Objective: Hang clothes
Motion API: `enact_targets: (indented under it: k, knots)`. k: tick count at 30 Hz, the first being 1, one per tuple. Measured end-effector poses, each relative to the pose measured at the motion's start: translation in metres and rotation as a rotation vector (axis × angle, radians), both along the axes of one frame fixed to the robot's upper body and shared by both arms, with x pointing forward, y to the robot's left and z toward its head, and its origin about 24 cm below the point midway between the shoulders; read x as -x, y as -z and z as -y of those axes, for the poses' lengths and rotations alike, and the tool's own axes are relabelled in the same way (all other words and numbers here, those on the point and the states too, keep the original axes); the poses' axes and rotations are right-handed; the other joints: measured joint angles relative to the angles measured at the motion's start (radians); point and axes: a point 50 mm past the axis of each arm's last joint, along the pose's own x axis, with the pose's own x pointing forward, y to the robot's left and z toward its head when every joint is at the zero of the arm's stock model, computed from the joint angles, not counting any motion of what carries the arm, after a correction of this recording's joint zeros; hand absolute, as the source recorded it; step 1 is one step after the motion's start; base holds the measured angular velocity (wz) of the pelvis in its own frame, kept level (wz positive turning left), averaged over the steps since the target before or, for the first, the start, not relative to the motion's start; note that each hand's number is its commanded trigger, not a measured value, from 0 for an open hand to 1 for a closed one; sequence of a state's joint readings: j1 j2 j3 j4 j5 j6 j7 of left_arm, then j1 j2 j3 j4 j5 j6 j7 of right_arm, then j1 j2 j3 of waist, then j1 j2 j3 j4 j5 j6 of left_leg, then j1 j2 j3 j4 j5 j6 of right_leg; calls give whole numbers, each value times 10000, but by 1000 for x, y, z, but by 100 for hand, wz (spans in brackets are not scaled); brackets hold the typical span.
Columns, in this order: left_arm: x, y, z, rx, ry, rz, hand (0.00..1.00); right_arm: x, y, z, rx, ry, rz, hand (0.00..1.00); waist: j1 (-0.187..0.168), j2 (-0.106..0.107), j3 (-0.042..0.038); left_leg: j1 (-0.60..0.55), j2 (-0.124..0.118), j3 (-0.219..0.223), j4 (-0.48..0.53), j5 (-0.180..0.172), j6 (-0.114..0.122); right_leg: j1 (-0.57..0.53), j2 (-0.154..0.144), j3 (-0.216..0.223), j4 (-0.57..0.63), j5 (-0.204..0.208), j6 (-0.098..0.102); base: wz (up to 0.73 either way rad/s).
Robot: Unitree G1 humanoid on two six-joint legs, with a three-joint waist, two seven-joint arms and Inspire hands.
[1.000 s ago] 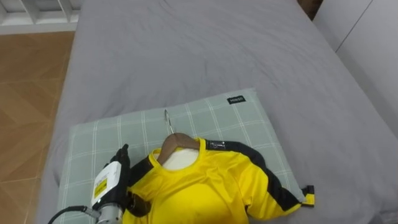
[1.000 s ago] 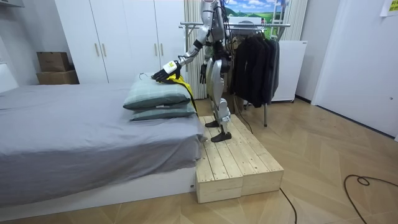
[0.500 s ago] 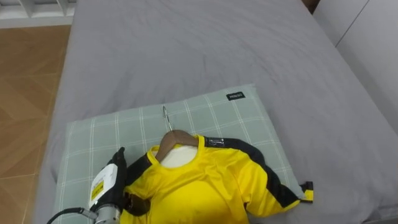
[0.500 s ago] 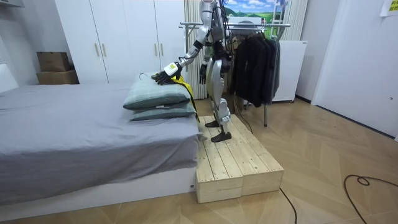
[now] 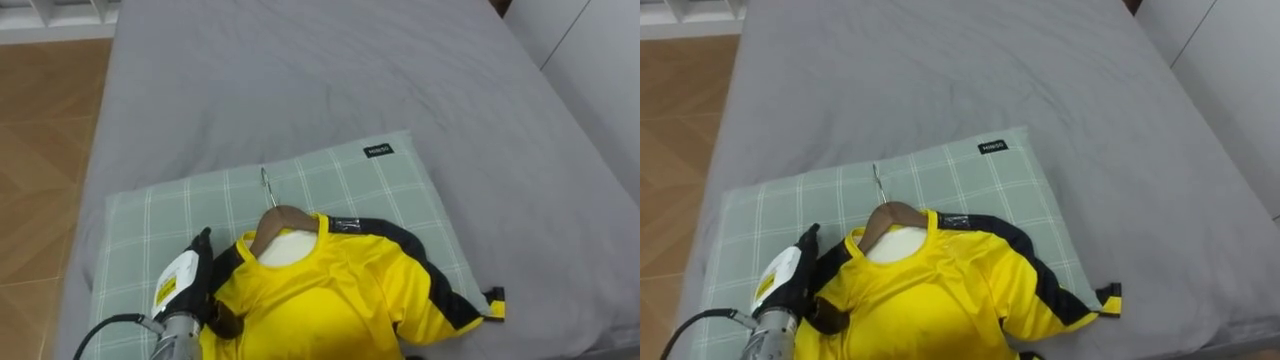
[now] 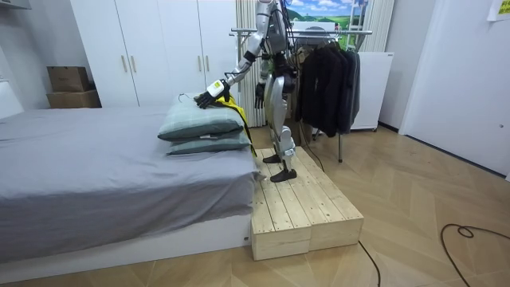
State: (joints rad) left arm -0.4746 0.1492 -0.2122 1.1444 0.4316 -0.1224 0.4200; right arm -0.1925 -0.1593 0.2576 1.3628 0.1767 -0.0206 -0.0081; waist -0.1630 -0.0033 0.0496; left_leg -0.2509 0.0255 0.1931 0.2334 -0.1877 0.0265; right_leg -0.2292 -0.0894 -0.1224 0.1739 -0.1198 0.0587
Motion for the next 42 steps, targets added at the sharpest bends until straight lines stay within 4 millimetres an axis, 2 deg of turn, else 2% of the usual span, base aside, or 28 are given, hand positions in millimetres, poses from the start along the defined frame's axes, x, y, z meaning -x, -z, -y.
enact_targets:
  k: [11, 18, 24, 27, 33, 34, 37, 39, 42]
  knots:
    - [1, 4, 1, -837, 985, -757, 0, -9, -3, -2, -61, -433, 122, 0, -217, -11, 34, -2, 9, -11, 62, 0, 0, -16, -6, -26, 145, -1, 1, 1]
    - [-9, -2, 14, -2470, 2567, -980, 0, -14, -4, -2, 2, -529, 217, 0, -254, 107, 81, -175, 33, 1, 261, 5, 9, -107, -10, -31, 219, 4, -7, 0]
    - [-9, -2, 15, -2789, 2648, -1098, 2, -16, -5, -3, 9, -582, 250, 0, -274, 116, 84, -183, 45, 33, 289, 35, 26, -171, -10, -7, 324, 14, -22, 0]
    - [-9, -2, 15, -2821, 2637, -1161, 16, -16, -5, -3, -4, -564, 260, 0, -260, 121, 81, -169, 55, 113, 323, 35, 26, -182, -9, 76, 332, 20, -31, -7]
    - [-9, -2, 13, -3057, 2597, -1194, 27, -16, -5, -2, -3, -543, 237, 0, -257, 147, 65, -170, 74, 149, 347, 35, 26, -270, -5, 122, 484, 22, -35, -2]
    - [-9, -2, 13, -3125, 2577, -1156, 32, -17, -6, -2, -11, -544, 254, 0, -256, 154, 61, -170, 77, 180, 358, 35, 27, -276, -4, 152, 486, 22, -35, -6]
    - [-9, -3, 9, -3285, 2529, -1153, 61, -16, -5, -2, -14, -520, 200, 0, -263, 190, 38, -157, 82, 227, 364, 41, 35, -280, 0, 194, 492, 26, -40, -3]
    - [-9, -3, 8, -3355, 2432, -1208, 100, -15, -5, -2, -41, -443, 172, 0, -266, 199, 34, -156, 96, 248, 367, 49, 37, -283, 10, 198, 493, 40, -61, 0]
    - [-9, -3, 7, -3400, 2317, -1170, 100, -15, -5, -2, -41, -403, 105, 0, -264, 198, 34, -164, 111, 252, 366, 54, 31, -293, 22, 188, 493, 46, -71, 0]
